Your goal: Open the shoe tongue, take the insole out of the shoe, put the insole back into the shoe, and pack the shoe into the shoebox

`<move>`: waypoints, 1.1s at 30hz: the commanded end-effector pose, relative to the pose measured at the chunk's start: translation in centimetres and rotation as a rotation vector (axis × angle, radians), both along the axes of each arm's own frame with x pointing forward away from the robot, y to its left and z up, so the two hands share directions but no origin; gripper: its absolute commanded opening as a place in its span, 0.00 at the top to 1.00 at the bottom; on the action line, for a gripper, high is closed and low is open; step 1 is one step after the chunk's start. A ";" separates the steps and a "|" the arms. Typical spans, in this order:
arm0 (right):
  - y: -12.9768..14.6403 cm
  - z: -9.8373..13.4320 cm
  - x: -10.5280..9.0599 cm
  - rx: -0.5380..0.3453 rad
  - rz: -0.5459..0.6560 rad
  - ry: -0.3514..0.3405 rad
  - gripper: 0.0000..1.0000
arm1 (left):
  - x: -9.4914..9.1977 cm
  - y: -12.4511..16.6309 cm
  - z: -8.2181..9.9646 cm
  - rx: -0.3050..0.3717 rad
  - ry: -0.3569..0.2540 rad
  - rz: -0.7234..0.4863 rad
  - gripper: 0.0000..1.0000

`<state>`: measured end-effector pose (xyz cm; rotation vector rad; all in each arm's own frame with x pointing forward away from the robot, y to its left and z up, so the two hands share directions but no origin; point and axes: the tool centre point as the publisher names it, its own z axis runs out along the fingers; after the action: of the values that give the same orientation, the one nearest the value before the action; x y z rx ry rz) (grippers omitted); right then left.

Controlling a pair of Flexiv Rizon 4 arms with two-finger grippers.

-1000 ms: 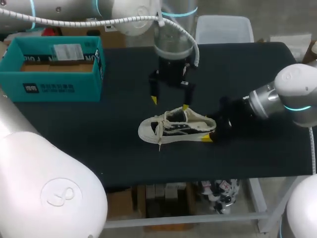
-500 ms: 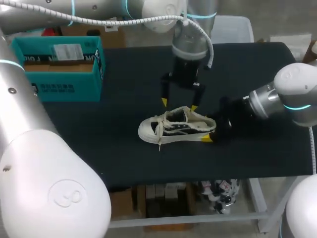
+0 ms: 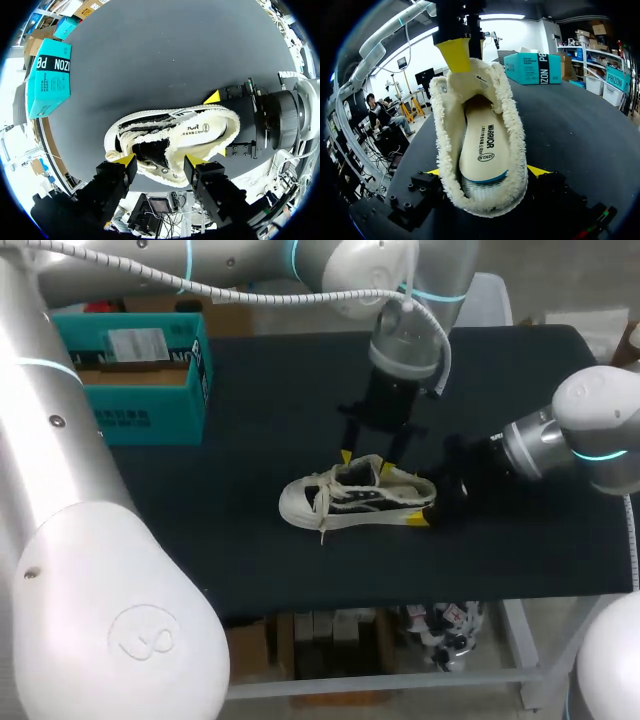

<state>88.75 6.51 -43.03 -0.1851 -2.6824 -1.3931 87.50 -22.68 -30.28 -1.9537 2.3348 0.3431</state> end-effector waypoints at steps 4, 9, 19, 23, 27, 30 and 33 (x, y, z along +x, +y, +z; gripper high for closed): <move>-0.1 -0.8 -0.2 0.003 0.002 0.002 1.00 | -0.1 -0.2 -1.0 0.014 0.006 0.004 0.39; -0.1 -0.8 -0.2 0.003 0.002 0.002 1.00 | 0.1 -0.2 -1.8 0.024 0.011 0.007 0.52; -0.1 -0.8 -0.2 0.003 0.002 0.002 1.00 | 0.0 0.6 -2.1 0.006 0.025 0.000 1.00; -0.1 -0.8 -0.2 0.003 0.002 0.002 1.00 | -0.4 1.5 -1.1 -0.023 0.009 -0.001 1.00; -0.1 -0.8 -0.2 0.003 0.002 0.002 1.00 | -1.0 2.7 -0.1 -0.059 -0.010 -0.001 1.00; -0.1 -0.8 -0.2 0.003 0.002 0.002 1.00 | -1.5 4.0 0.8 -0.107 -0.025 -0.005 1.00; -0.1 -0.8 -0.2 0.003 0.002 0.002 1.00 | -1.7 5.8 1.7 -0.172 -0.044 -0.005 1.00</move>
<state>88.73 6.50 -43.03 -0.1846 -2.6820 -1.3944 86.83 -19.72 -29.58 -1.9617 2.3701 0.3172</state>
